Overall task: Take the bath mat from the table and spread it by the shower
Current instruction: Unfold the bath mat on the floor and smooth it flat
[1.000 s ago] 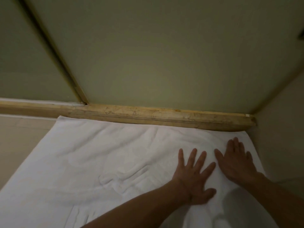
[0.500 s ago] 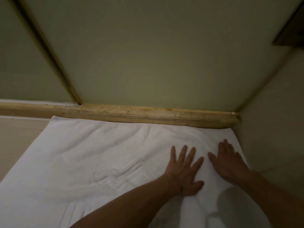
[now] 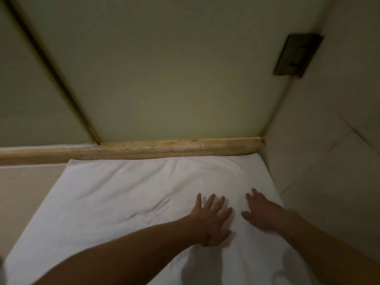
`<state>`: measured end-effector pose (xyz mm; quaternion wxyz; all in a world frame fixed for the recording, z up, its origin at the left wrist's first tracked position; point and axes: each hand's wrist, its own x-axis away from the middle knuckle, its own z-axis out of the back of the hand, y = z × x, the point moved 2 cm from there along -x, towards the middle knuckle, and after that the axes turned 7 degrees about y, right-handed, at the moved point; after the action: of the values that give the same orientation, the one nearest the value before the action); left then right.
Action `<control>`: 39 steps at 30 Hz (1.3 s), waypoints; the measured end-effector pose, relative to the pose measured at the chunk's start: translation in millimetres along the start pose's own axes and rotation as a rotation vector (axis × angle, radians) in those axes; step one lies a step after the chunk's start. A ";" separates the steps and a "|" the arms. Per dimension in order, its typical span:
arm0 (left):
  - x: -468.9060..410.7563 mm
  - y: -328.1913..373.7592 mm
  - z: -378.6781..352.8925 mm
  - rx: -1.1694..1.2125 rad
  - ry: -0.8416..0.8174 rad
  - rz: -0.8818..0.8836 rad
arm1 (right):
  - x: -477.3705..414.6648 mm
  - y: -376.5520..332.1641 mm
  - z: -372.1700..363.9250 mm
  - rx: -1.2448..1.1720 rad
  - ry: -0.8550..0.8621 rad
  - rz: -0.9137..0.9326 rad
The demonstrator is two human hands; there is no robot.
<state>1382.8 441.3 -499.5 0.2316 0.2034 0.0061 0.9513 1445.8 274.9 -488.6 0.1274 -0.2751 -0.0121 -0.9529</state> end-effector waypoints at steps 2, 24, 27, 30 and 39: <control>7.9 7.0 -10.9 0.102 0.006 0.088 | 17.7 -6.0 1.8 0.032 -0.009 0.032; 59.3 112.7 -80.6 0.077 0.316 0.056 | 175.8 -23.5 -147.8 -0.209 0.293 -0.219; 69.0 121.8 -86.9 0.078 0.321 0.023 | 195.1 -27.2 -166.1 -0.223 0.317 -0.268; 75.4 130.5 -95.3 0.071 0.292 -0.017 | 210.7 -26.9 -182.4 -0.213 0.308 -0.278; 70.1 150.5 -113.2 0.016 0.247 -0.057 | 215.3 -7.7 -197.3 -0.134 0.281 -0.265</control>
<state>1215.9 347.4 -560.4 0.2544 0.0864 0.0479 0.9620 1165.3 213.1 -542.1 -0.0171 -0.1433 0.0333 -0.9890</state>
